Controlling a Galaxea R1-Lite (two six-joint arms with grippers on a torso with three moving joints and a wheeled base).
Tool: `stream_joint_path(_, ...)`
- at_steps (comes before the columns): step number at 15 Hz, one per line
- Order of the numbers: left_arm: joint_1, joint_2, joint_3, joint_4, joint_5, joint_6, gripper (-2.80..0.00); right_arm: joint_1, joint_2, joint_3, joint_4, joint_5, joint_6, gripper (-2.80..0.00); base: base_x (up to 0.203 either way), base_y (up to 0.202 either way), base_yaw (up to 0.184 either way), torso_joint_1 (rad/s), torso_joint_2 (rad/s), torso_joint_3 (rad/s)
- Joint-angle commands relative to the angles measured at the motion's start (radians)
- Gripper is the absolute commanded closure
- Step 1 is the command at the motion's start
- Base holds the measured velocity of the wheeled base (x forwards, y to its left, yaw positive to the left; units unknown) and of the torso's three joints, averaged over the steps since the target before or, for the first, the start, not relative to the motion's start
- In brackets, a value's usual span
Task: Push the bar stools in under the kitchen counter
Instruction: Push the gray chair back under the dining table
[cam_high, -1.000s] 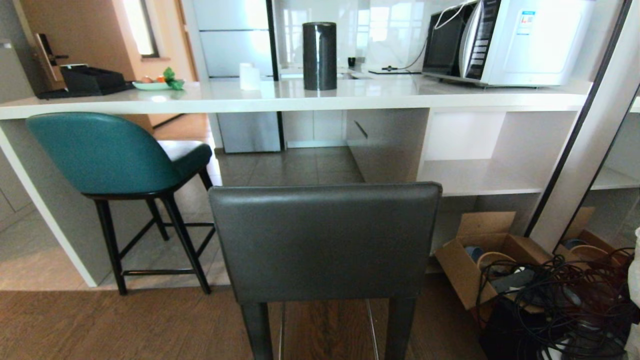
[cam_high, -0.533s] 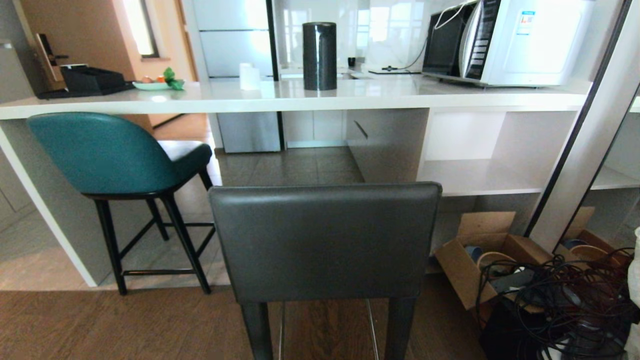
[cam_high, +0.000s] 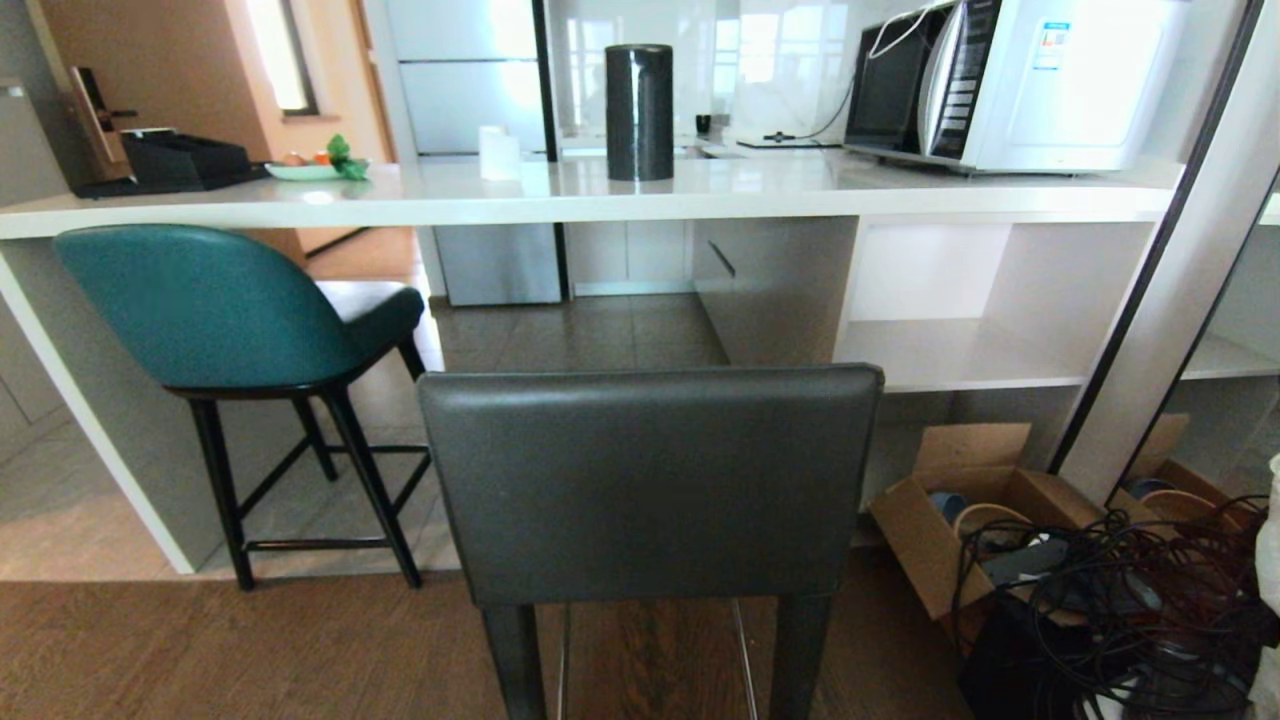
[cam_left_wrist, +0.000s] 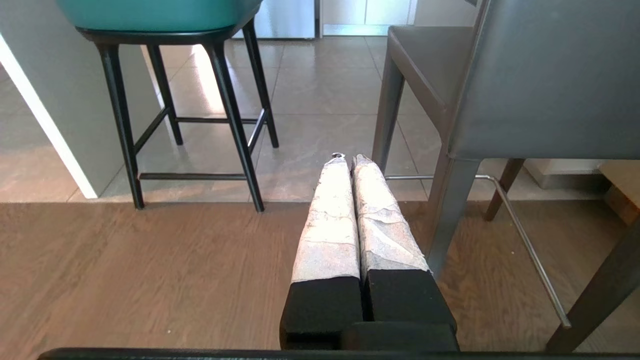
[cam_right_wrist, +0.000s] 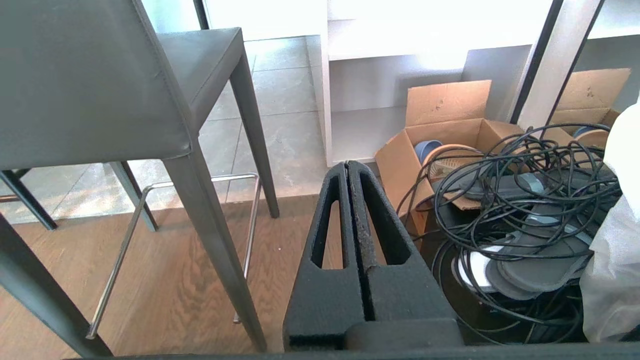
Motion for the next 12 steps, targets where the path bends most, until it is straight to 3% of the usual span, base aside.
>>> stream_joint_path(1,-0.001,0.001,0.003,-0.001,0.002,-0.006,0.00,0.000,0.002,0.005,-0.001,0.000,0.001,0.00,0.000,0.000,0.000,0.000,0.00,0.000)
stream_joint_path(4,0.002,0.001,-0.010,0.009,0.002,0.011,0.00,0.000,0.004,-0.021,-0.005,0.015,-0.007,0.00,0.000,0.000,0.000,0.000,0.00,0.000)
stream_joint_path(6,0.001,0.056,-0.115,0.014,-0.006,0.016,0.00,0.000,0.089,-0.141,-0.006,0.052,0.017,0.00,0.000,0.000,0.000,0.000,0.00,0.000)
stream_joint_path(9,-0.030,0.354,-0.317,-0.011,-0.017,-0.015,0.00,0.008,0.371,-0.340,-0.018,0.075,0.073,0.00,0.000,0.000,0.000,0.000,0.00,0.000)
stream_joint_path(12,-0.060,0.724,-0.436,-0.178,-0.023,-0.029,0.00,0.029,0.687,-0.426,-0.160,0.117,0.102,0.00,0.000,0.000,0.000,0.000,0.00,0.000)
